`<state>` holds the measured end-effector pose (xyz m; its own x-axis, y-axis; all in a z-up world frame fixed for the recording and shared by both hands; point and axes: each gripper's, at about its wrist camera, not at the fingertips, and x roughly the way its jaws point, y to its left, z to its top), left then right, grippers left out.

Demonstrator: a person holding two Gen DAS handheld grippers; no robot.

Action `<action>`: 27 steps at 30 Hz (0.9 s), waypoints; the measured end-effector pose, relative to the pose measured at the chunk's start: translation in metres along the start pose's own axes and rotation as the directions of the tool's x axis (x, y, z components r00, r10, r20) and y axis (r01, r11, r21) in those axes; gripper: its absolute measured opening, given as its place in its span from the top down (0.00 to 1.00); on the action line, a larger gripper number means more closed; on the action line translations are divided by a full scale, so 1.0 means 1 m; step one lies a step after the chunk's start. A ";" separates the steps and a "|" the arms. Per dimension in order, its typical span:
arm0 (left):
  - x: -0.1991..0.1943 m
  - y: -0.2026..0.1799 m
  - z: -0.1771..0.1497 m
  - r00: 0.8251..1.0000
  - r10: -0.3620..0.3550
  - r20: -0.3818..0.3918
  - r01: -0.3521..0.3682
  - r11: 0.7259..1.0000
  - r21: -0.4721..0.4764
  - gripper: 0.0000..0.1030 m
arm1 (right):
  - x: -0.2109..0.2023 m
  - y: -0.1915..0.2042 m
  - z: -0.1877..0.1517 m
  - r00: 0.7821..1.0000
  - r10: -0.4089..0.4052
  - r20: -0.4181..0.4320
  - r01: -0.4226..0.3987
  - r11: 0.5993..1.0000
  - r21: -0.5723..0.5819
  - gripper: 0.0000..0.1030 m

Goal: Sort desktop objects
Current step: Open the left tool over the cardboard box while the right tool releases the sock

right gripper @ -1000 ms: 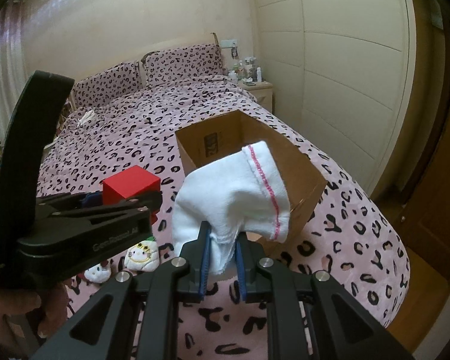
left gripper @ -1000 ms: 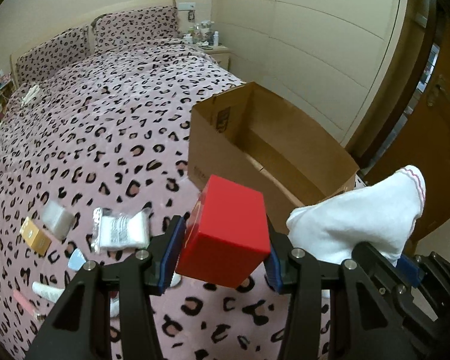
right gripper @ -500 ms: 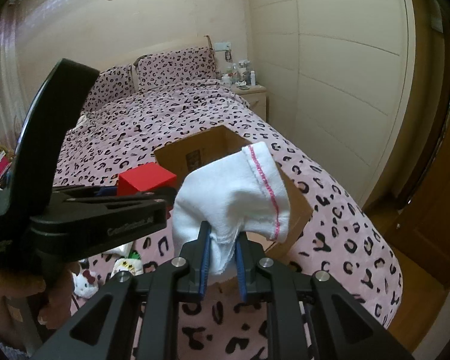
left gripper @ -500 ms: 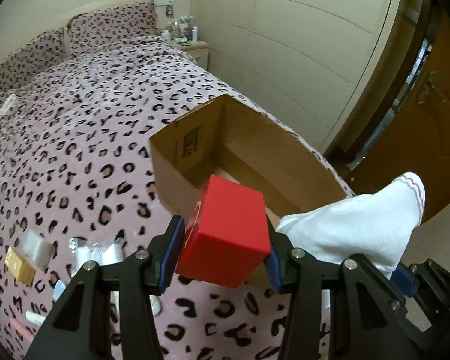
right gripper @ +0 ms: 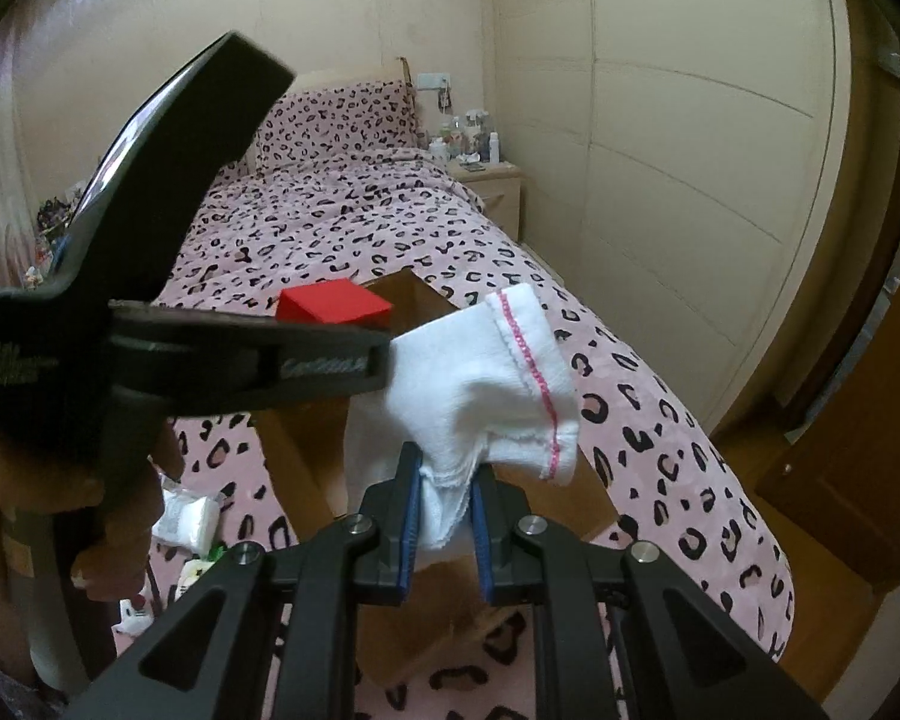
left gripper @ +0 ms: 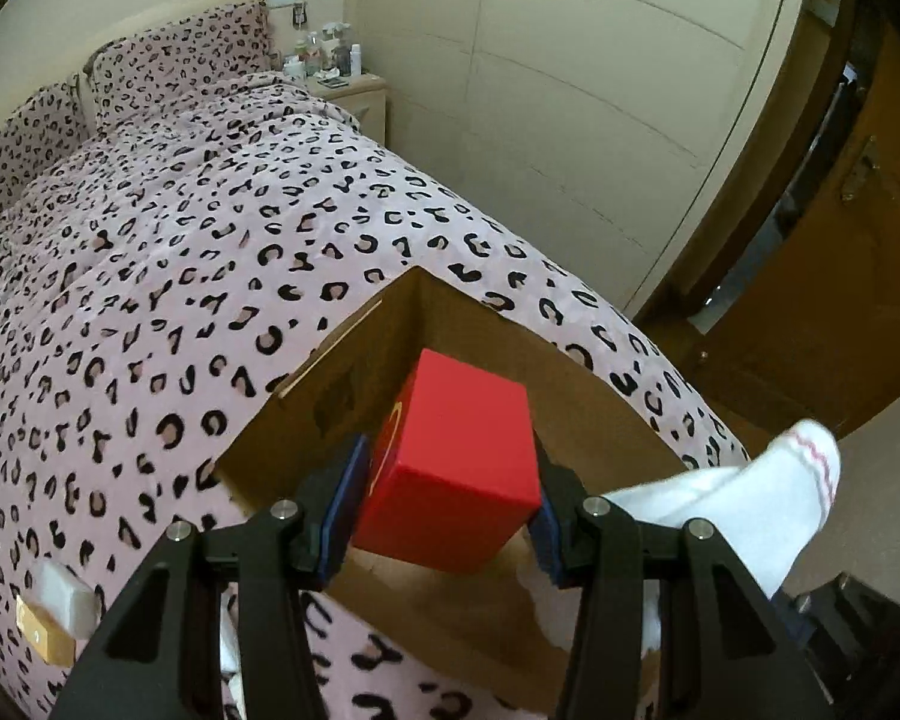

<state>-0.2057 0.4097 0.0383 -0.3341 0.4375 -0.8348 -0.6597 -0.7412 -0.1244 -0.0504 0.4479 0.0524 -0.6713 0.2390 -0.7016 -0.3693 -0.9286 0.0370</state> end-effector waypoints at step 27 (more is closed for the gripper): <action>0.053 0.016 -0.006 0.999 0.019 -0.050 -0.018 1.000 0.022 0.36 | 0.069 0.004 -0.018 0.983 0.088 -0.159 -0.079 0.995 0.063 0.76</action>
<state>-0.2295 0.4179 -0.0109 -0.3129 0.3974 -0.8626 -0.6682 -0.7376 -0.0974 -0.0869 0.4553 -0.0083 -0.5901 0.1080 -0.8001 -0.3550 -0.9248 0.1370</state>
